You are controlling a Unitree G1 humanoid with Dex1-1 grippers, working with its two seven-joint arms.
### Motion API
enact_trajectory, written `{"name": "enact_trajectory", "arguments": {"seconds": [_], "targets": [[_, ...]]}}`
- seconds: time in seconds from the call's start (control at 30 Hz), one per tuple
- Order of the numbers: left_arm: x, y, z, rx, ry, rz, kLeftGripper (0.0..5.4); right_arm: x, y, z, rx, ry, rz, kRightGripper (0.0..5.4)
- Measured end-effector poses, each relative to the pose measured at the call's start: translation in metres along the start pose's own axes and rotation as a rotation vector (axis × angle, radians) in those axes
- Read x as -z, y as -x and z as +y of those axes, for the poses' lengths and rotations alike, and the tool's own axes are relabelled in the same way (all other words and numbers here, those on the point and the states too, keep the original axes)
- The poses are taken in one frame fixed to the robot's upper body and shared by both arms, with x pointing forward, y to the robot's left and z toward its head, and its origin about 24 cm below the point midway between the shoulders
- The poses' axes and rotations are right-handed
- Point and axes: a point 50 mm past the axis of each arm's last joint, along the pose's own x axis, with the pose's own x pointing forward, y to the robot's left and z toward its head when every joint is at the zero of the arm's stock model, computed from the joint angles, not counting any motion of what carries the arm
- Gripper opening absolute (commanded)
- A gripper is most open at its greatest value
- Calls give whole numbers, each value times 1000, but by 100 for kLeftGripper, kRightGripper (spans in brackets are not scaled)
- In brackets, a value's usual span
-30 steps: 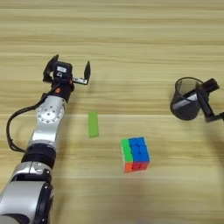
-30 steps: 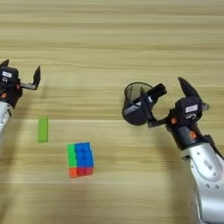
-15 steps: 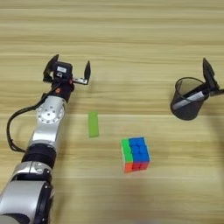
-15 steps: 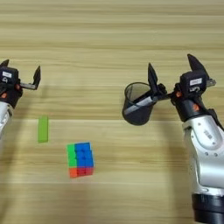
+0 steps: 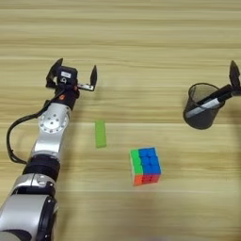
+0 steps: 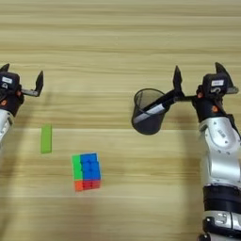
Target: Move the objects on the table
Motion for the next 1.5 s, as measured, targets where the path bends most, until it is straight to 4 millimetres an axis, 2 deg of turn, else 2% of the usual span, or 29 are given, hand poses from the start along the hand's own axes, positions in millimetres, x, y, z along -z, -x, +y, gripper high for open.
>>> {"name": "enact_trajectory", "arguments": {"seconds": [0.2, 0.53, 1.07, 1.37, 1.5], "targets": [[0, 0, 1, -1, -3, 0, 540, 8, -1, -15, 115, 16, 12, 538], [0, 0, 1, -1, -4, 0, 540, 18, 2, -25, 187, 21, 20, 538], [-6, 5, 2, -1, -6, -33, 540, 38, 6, -12, 88, 4, 113, 538], [-20, 18, -13, 68, 33, -43, 540, 40, 7, -11, 85, 1, 127, 538], [-20, 31, -17, 106, 99, 50, 540, 42, 7, -9, 86, -7, 139, 538]]}}
